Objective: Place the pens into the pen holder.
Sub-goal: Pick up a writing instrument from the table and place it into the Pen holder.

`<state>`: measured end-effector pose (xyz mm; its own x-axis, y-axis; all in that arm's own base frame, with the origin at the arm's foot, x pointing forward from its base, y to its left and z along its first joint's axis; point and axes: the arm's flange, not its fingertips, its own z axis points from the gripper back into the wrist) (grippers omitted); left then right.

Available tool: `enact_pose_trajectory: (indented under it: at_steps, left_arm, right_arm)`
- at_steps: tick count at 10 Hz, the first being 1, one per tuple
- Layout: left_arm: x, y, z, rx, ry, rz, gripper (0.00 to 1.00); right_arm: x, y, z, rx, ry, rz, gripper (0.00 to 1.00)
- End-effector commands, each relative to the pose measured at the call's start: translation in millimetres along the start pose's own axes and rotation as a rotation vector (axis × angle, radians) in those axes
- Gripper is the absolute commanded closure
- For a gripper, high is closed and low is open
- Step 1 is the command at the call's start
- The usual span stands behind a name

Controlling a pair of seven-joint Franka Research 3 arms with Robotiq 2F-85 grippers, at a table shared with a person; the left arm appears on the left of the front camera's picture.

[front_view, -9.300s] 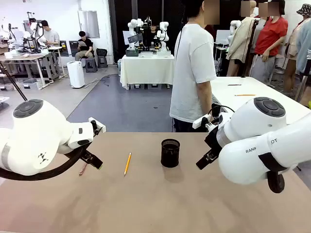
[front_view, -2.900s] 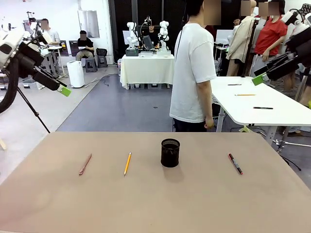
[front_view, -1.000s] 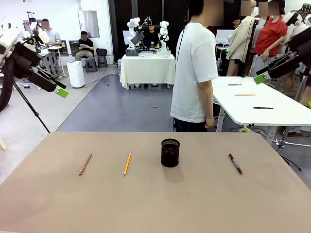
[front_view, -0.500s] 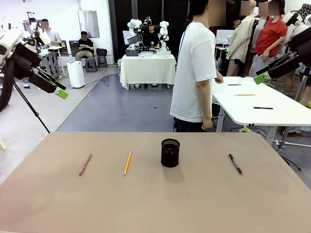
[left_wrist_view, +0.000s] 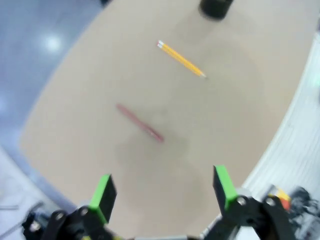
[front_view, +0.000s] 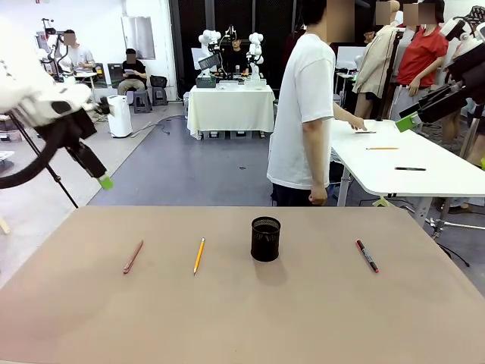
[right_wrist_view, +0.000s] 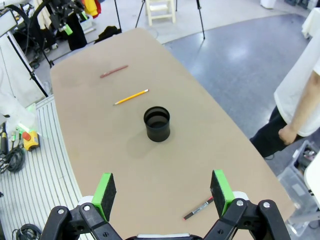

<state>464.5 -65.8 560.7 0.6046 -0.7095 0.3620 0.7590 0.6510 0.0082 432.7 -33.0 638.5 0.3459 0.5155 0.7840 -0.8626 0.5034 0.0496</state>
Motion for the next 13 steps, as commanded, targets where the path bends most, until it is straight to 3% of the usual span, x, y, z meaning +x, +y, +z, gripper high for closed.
enact_pose_trajectory:
  at_steps: [1,4,5,6,11,13]
  left_arm:
    - [13,-13,-28,0.02,0.091,0.096,0.0]
    - [31,-22,-74,0.161,0.166,0.171,0.0]
    - [36,-22,-75,0.106,0.076,0.156,0.0]
    - [28,-23,-72,0.1,0.144,0.146,0.0]
    - [31,-24,-76,0.103,0.14,0.157,0.0]
    - [62,-35,-107,0.182,0.212,0.275,0.0]
  right_arm:
    - [0,1,-1,0.003,-0.009,0.004,0.0]
    - [0,1,-1,0.003,-0.009,0.004,0.0]
    - [0,1,-1,0.003,-0.009,0.004,0.0]
    - [0,1,-1,0.003,-0.009,0.004,0.0]
    - [0,1,-1,0.003,-0.009,0.004,0.0]
    - [0,1,-1,0.003,-0.009,0.004,0.0]
